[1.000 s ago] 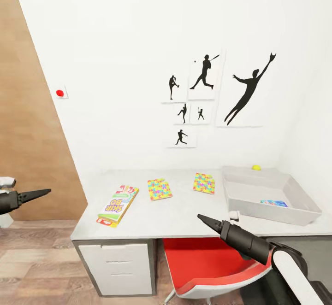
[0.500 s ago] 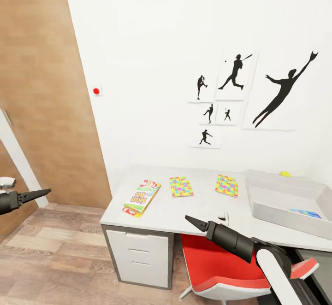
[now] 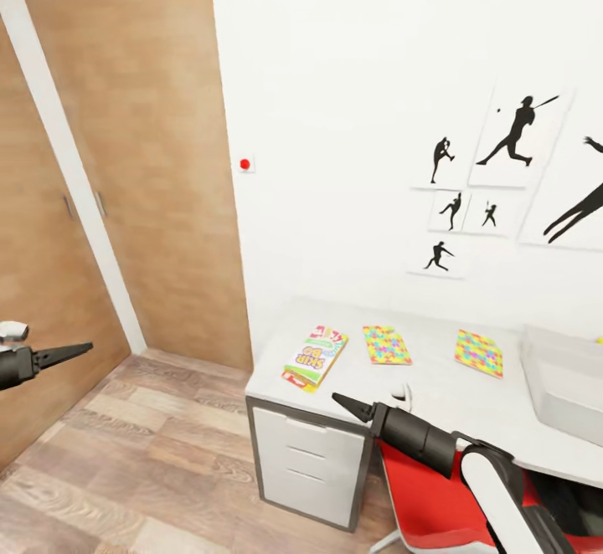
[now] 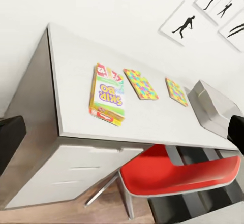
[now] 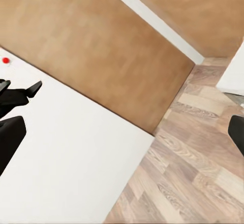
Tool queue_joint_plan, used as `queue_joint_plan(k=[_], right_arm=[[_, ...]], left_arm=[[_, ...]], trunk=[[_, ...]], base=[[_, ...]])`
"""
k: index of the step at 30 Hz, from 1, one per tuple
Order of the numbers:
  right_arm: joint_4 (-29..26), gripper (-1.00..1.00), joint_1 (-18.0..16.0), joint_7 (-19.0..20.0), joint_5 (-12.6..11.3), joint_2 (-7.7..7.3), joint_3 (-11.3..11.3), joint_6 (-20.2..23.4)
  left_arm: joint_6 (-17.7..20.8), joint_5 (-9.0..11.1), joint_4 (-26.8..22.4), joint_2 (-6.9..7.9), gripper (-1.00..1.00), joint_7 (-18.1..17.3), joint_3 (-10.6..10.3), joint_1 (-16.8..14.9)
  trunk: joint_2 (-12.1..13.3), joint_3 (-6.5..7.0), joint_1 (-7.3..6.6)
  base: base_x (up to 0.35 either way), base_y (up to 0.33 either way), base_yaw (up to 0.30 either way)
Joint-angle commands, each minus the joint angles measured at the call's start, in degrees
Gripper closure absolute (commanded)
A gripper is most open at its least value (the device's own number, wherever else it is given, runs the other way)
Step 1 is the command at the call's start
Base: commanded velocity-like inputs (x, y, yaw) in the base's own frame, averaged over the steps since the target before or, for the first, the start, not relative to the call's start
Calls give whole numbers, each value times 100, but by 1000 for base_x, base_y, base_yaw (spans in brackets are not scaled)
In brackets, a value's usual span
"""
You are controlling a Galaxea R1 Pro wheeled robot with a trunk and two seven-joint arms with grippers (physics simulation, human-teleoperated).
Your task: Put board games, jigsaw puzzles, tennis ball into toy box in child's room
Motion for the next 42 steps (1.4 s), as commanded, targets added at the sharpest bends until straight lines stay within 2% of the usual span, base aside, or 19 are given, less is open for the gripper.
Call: queue_joint_plan(k=[1,4,8,13,19,25,28,32,35,37,39,40,41,42], right_arm=[[-3,-100,-5,1,-10,-2,3,21],[-3,-100,-5,-3,67,0,8,19],[-3,-100,-5,-3,394,40,9,21],[-3,-100,-38,-3,729,251,11,43],[5,-100,-108,-9,1262,473,31,60],[27,-100,-147,-110,1393,624,43,66],[51,-100,-186,-336,1465,659,46,72],[173,-100,-329,-881,1704,786,171,98],[389,-100,-496,-1444,1876,1016,392,176],[737,-100,-693,-1994,1960,1211,496,261],[1119,-100,-889,-2483,1995,1346,533,301],[1411,-100,-1033,-2822,2007,1419,547,316],[1562,-100,-1105,-2987,2010,1450,552,320],[1858,-100,-1241,-3301,2015,1502,558,322]], left_arm=[[59,-43,0,-2,-100,-42,7,-7],[56,-43,0,-5,-100,-42,7,-7],[55,-43,0,-13,-100,-42,7,-6],[55,-43,0,-14,-100,-42,7,-6],[55,-43,0,-15,-100,-42,7,-7],[62,-43,0,-17,-100,-42,6,-6],[63,-43,0,-18,-100,-42,7,-6],[57,-43,0,-22,-100,-42,7,-7],[53,-45,4,-23,-100,-42,7,-6],[39,-72,31,-26,-100,-42,0,-6],[34,-195,41,-29,-100,-42,-13,-6],[35,-342,48,-33,-100,3,-22,-6],[35,-430,51,-35,-100,97,-25,-6],[39,-621,58,-54,-100,324,-29,-6]], trunk=[[-14,-14,4],[-14,-14,4],[-14,-14,4],[-14,-14,4],[-14,-14,4],[-14,-14,4],[-14,-14,4],[-14,-14,4],[-14,-17,4],[-14,-21,4],[-14,-26,4],[-14,-29,4],[-14,-32,4],[-14,-35,4]], base=[[0,260,294],[0,267,294],[0,178,294],[0,33,294],[0,6,294],[0,112,294],[0,171,294],[0,54,294],[0,16,294],[0,6,294],[0,3,293],[0,2,291],[0,1,291],[0,1,290]])
